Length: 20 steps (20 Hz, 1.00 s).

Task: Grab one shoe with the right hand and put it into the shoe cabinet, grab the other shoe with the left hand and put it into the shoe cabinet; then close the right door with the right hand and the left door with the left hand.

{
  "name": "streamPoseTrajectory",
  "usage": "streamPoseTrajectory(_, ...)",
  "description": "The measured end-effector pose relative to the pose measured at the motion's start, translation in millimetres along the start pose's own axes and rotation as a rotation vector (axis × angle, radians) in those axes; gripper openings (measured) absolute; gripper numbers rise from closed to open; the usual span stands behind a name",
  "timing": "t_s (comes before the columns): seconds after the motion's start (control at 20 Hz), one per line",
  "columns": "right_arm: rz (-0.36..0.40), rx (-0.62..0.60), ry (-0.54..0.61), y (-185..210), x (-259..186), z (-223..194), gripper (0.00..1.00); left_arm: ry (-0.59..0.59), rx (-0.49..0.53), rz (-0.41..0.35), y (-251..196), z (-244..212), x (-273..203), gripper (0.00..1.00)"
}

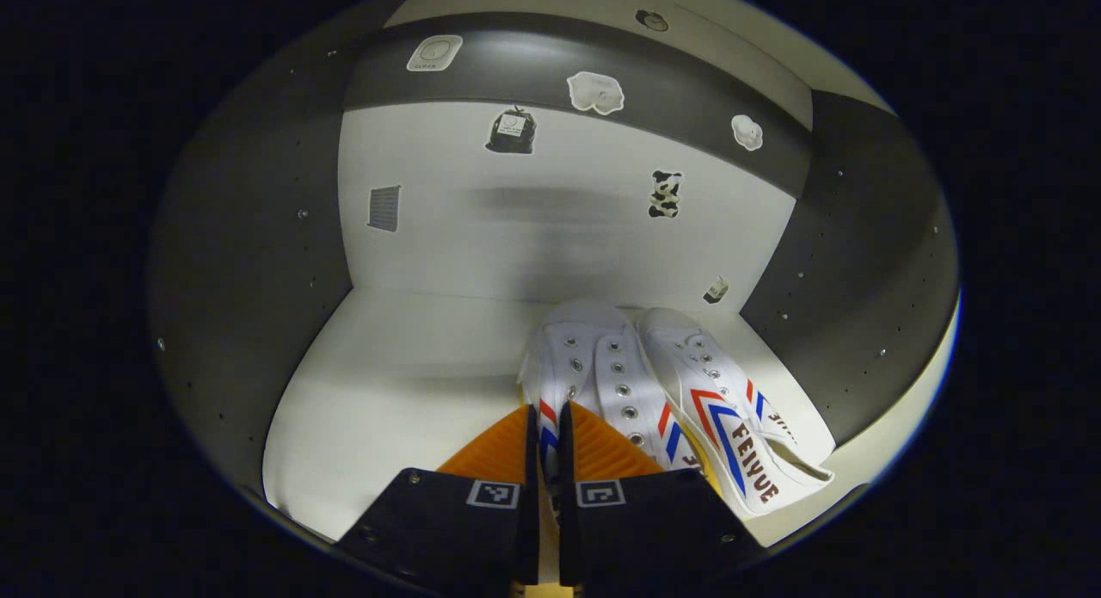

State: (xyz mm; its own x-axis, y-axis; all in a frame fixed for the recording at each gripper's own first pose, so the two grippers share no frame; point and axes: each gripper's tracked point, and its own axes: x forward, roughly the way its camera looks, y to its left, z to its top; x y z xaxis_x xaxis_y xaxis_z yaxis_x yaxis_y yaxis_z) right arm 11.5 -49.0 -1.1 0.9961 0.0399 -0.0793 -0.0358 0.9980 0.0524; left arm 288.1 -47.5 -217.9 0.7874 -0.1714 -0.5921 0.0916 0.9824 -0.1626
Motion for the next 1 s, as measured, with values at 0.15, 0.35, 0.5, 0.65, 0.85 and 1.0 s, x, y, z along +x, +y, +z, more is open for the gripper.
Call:
streamPoseTrajectory(0.15,-0.021,-0.009,0.001,-12,-12,-1,0.55,-0.042,0.025,0.02,0,9,-9,0.42)
streamPoseTrajectory(0.35,-0.071,-0.009,0.0,-38,-30,0,0.54,-0.13,0.061,0.023,-12,30,-40,0.49)
streamPoseTrajectory(0.5,-0.121,-0.007,0.005,-64,-45,-1,0.54,-0.2,0.069,-0.015,-33,41,-77,0.61)
streamPoseTrajectory(0.65,-0.167,0.002,0.018,-94,-58,-4,0.57,-0.292,0.097,-0.062,-57,55,-121,0.66)
streamPoseTrajectory(0.85,-0.212,0.018,0.013,-125,-62,-2,0.65,-0.372,0.145,-0.108,-87,60,-177,0.69)
streamPoseTrajectory(1.0,-0.231,0.033,0.009,-143,-58,-4,0.92,-0.416,0.165,-0.13,-104,55,-207,0.89)
